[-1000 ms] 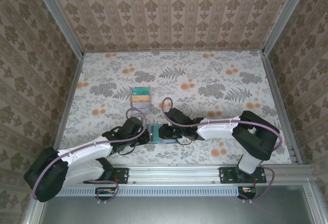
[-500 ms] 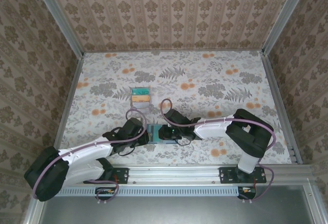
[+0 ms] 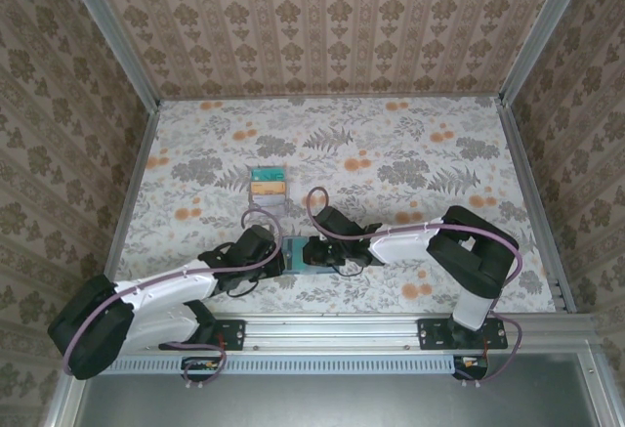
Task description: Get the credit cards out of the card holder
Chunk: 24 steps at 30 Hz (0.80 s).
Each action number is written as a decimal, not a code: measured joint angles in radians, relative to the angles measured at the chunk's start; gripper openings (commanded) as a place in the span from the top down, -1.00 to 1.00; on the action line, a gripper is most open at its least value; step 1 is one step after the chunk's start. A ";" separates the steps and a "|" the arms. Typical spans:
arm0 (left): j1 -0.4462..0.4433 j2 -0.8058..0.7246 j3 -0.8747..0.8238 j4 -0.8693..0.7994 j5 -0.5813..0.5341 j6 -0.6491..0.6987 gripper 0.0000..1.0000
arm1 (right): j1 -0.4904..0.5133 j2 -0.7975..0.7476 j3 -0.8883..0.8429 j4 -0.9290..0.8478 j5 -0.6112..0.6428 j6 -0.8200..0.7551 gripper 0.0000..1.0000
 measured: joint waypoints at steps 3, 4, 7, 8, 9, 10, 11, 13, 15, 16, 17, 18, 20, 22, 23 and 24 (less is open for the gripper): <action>-0.001 0.000 0.001 -0.003 -0.005 -0.002 1.00 | -0.007 0.000 -0.002 0.013 -0.001 0.008 1.00; -0.001 0.000 0.003 -0.006 -0.008 -0.006 1.00 | -0.008 0.000 -0.006 0.019 -0.001 0.010 1.00; -0.001 0.000 0.008 -0.019 -0.019 -0.015 1.00 | -0.014 -0.008 -0.028 0.045 -0.001 0.013 1.00; -0.001 0.000 0.010 -0.026 -0.022 -0.018 1.00 | -0.018 -0.016 -0.038 0.050 -0.001 0.013 1.00; -0.001 -0.001 0.010 -0.029 -0.025 -0.020 1.00 | -0.022 -0.024 -0.047 0.051 -0.001 0.014 1.00; -0.001 -0.003 0.010 -0.032 -0.028 -0.023 1.00 | -0.026 -0.034 -0.058 0.051 -0.001 0.014 1.00; 0.000 -0.005 0.010 -0.035 -0.029 -0.024 1.00 | -0.029 -0.043 -0.066 0.050 -0.001 0.014 1.00; 0.000 -0.008 0.010 -0.040 -0.032 -0.026 1.00 | -0.036 -0.054 -0.076 0.050 -0.001 0.014 1.00; 0.000 -0.009 0.010 -0.043 -0.033 -0.027 1.00 | -0.040 -0.057 -0.081 0.050 -0.001 0.014 1.00; 0.000 -0.009 0.010 -0.043 -0.033 -0.027 1.00 | -0.042 -0.057 -0.082 0.050 -0.001 0.014 1.00; 0.000 -0.009 0.010 -0.043 -0.033 -0.026 1.00 | -0.042 -0.057 -0.082 0.050 -0.001 0.014 0.87; 0.000 -0.009 0.010 -0.043 -0.032 -0.026 1.00 | -0.042 -0.057 -0.082 0.051 -0.001 0.013 0.76; 0.000 -0.009 0.010 -0.042 -0.032 -0.026 1.00 | -0.042 -0.056 -0.082 0.051 -0.002 0.011 0.62; 0.000 -0.008 0.010 -0.041 -0.032 -0.026 1.00 | -0.042 -0.050 -0.082 0.060 -0.005 0.013 0.61; 0.000 -0.007 0.010 -0.041 -0.032 -0.026 1.00 | -0.042 -0.044 -0.082 0.067 -0.007 0.013 0.61; 0.000 -0.006 0.010 -0.040 -0.032 -0.026 1.00 | -0.042 -0.038 -0.081 0.074 -0.009 0.013 0.61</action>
